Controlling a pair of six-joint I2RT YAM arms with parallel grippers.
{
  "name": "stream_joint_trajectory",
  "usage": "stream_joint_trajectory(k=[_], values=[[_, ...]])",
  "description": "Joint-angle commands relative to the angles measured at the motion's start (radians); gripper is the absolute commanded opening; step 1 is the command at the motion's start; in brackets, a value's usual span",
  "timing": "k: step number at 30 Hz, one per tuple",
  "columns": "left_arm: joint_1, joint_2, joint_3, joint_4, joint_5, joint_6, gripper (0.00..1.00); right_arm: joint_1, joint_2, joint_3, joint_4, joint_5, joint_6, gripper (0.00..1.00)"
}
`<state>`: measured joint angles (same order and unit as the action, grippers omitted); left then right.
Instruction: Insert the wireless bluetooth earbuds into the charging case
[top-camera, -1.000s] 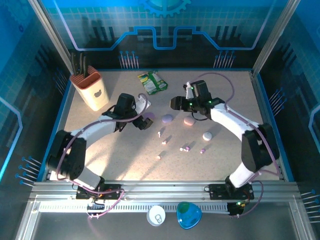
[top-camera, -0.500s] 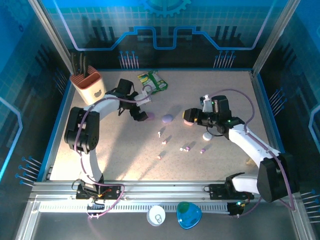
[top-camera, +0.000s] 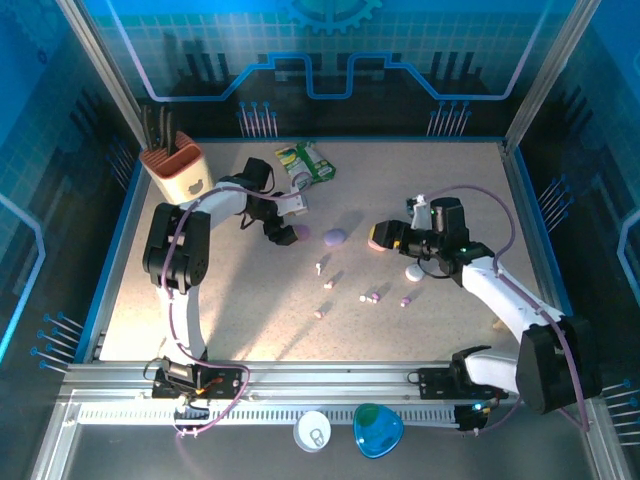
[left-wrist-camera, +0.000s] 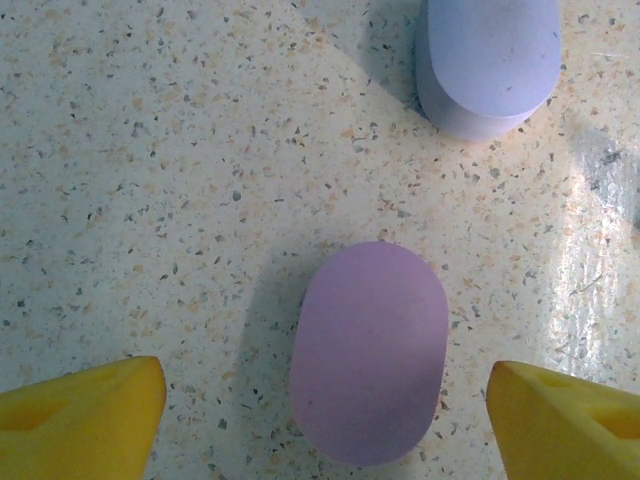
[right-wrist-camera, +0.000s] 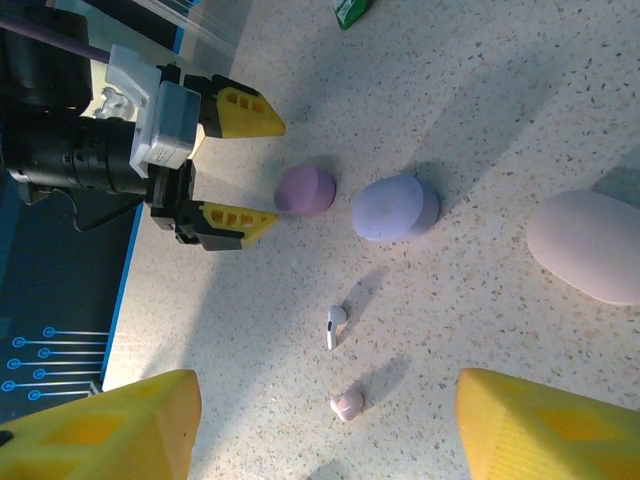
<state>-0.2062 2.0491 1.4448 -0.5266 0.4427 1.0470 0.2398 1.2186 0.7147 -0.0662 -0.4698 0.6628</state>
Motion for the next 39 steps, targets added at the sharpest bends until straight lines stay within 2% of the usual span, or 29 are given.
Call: stream_joint_trajectory(k=[1, 6, 14, 16, 17, 20, 24, 27, 32, 39], values=[[-0.014, 0.014, -0.009, -0.026, 0.024, 0.016, 0.8, -0.024, -0.03, -0.019, 0.031, -0.036, 0.02, 0.68], [-0.031, 0.033, 0.005, -0.052, -0.008, 0.038, 0.77, -0.038, -0.042, -0.014, 0.01, -0.04, 0.009, 0.68], [-0.041, 0.051, 0.042, -0.108, -0.032, 0.059, 0.79, -0.045, -0.041, -0.037, 0.021, -0.047, 0.018, 0.68], [-0.041, 0.055, 0.048, -0.11, -0.04, 0.056, 0.75, -0.047, -0.041, -0.039, 0.024, -0.049, 0.02, 0.68], [-0.041, 0.058, 0.05, -0.109, -0.039, 0.056, 0.67, -0.047, -0.041, -0.04, 0.025, -0.049, 0.021, 0.68], [-0.041, 0.061, 0.061, -0.12, -0.035, 0.05, 0.53, -0.052, -0.044, -0.038, 0.023, -0.05, 0.021, 0.68], [-0.041, 0.045, 0.052, -0.109, -0.04, 0.039, 0.52, -0.057, -0.052, -0.039, 0.02, -0.05, 0.028, 0.67], [-0.04, 0.022, 0.028, -0.077, -0.042, 0.029, 0.47, -0.057, -0.057, -0.046, 0.023, -0.052, 0.039, 0.67], [-0.039, -0.008, 0.01, -0.066, -0.011, 0.017, 0.43, -0.057, -0.069, -0.056, 0.023, -0.055, 0.046, 0.67], [-0.039, -0.102, -0.054, -0.001, 0.079, -0.038, 0.43, -0.046, -0.04, -0.056, 0.057, -0.079, 0.082, 0.66]])
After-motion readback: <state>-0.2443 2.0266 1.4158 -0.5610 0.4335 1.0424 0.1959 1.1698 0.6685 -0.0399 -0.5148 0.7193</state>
